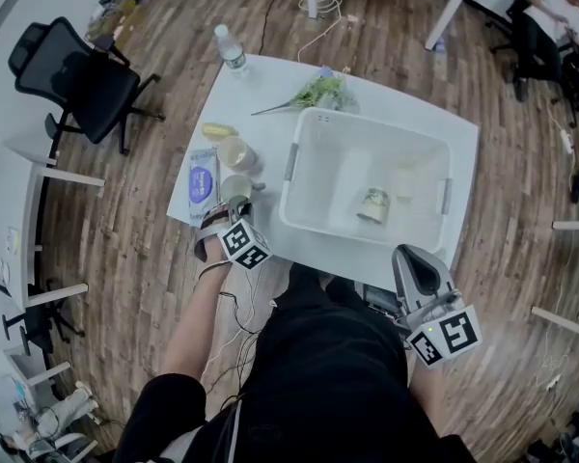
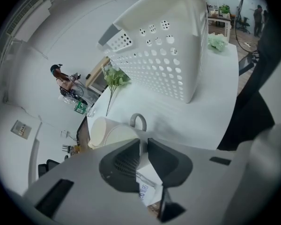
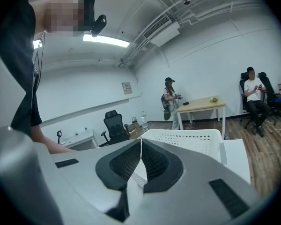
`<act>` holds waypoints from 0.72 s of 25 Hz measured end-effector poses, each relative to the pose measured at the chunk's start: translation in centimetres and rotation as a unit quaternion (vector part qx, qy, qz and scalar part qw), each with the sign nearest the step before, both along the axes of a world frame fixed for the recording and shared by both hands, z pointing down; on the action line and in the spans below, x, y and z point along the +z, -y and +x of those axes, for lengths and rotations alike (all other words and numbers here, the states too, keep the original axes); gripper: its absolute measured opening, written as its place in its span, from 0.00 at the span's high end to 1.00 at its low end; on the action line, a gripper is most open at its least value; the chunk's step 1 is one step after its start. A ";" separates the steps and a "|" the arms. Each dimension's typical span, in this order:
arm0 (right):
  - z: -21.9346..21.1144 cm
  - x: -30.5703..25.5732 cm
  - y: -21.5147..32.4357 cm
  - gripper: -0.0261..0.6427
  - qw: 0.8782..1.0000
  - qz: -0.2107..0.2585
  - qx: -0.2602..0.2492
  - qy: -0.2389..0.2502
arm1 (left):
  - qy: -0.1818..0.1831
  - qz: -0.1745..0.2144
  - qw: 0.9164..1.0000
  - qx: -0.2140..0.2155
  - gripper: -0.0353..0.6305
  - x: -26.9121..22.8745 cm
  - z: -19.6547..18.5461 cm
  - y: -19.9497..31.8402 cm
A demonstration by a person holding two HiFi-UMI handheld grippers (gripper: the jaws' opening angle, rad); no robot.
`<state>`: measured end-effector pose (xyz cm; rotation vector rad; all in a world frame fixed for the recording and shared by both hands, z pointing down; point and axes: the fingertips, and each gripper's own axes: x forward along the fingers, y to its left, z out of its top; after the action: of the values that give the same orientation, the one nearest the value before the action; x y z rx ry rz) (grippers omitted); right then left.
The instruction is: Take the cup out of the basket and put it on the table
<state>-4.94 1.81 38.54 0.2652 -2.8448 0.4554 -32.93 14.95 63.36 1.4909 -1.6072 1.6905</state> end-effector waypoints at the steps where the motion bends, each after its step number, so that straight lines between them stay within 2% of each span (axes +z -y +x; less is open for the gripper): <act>1: 0.1 0.0 0.0 0.92 1.000 0.000 0.003 0.000 | -0.004 -0.002 1.000 0.000 0.86 0.2 -0.1 0.0; 11: 0.6 0.0 0.4 0.92 1.000 -0.006 0.017 0.005 | 0.015 -0.010 1.000 0.014 0.84 0.6 -0.1 0.3; 18: 0.9 -0.1 0.5 0.92 1.000 -0.010 0.013 0.010 | 0.024 0.011 1.000 0.011 0.83 -1.6 0.4 0.3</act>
<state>-4.08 1.26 38.39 0.2960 -2.8576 0.4936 -32.50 14.69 61.78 1.4949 -1.6443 1.7390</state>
